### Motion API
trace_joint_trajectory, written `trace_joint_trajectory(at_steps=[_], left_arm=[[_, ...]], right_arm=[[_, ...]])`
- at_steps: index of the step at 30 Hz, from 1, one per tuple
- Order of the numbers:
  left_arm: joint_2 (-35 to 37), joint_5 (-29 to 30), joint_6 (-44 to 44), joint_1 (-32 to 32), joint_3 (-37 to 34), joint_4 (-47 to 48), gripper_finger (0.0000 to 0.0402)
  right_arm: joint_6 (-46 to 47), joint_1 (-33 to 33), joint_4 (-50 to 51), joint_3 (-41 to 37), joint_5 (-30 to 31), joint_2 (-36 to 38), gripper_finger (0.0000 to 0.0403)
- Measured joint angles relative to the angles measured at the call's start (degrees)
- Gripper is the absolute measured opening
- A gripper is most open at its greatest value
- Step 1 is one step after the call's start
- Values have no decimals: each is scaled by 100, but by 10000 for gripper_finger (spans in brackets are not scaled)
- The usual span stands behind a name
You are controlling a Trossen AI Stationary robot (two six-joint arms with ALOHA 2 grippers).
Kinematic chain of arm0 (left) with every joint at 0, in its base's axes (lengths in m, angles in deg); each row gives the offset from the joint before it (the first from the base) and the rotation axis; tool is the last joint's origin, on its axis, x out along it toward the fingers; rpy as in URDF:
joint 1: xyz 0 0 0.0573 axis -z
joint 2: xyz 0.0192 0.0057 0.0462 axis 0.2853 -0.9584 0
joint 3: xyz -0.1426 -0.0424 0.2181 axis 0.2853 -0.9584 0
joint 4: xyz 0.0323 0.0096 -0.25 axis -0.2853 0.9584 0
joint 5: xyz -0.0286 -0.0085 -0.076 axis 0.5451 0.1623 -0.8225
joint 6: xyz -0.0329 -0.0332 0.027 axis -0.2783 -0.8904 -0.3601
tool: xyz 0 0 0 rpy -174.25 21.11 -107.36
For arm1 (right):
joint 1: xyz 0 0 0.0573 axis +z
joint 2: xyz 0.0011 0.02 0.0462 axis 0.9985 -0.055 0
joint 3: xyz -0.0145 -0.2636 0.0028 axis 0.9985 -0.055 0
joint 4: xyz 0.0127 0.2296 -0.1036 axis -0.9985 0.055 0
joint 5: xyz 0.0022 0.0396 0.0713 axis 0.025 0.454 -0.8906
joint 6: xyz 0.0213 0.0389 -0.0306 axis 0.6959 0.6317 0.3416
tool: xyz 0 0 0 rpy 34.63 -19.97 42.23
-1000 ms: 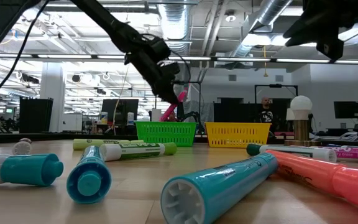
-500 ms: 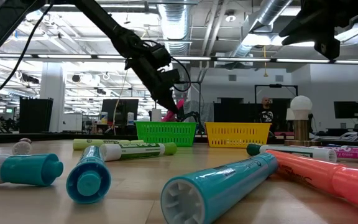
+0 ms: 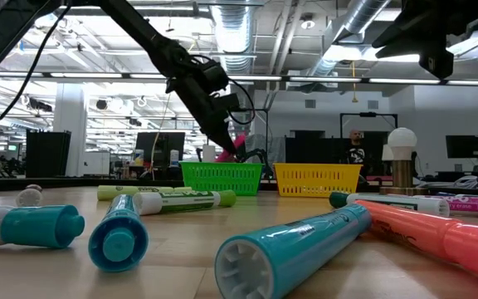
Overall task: Pick & Place Markers
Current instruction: Put the right pink highlighter into the blue bin
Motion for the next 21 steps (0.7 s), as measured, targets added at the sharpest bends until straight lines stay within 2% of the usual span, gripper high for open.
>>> trace_joint_trajectory(at_steps=[4, 21], left_arm=[[-134, -166, -9, 27, -4, 25, 68], [-431, -211, -3, 45, -7, 180, 69]], right_arm=[[0, 0, -25, 0, 0, 0, 67], [42, 2, -65, 2, 0, 0, 67]])
